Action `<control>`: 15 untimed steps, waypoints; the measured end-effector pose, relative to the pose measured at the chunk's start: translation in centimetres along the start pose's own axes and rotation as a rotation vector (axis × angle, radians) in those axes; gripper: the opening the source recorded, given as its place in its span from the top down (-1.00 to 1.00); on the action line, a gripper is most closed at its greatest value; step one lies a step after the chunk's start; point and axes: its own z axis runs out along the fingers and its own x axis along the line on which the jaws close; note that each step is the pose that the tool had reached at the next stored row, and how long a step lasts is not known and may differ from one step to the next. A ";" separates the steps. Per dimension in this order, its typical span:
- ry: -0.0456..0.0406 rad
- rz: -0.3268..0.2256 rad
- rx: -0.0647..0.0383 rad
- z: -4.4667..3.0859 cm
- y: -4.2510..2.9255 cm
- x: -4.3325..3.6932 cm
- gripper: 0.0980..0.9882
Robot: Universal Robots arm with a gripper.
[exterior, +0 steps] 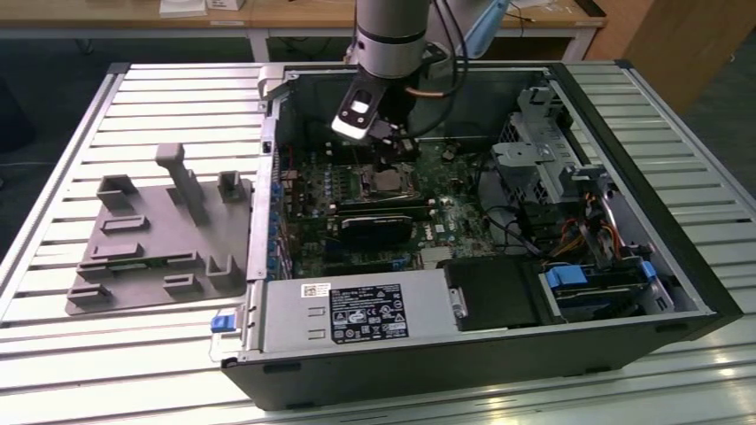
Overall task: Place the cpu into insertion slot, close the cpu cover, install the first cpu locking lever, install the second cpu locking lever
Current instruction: 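Close the cpu cover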
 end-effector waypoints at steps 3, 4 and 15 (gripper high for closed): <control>0.0010 -0.040 0.001 0.00 0.00 0.00 0.98; 0.0014 -0.055 0.001 0.00 0.00 0.00 0.98; 0.0045 -0.223 0.002 0.01 0.00 0.00 0.98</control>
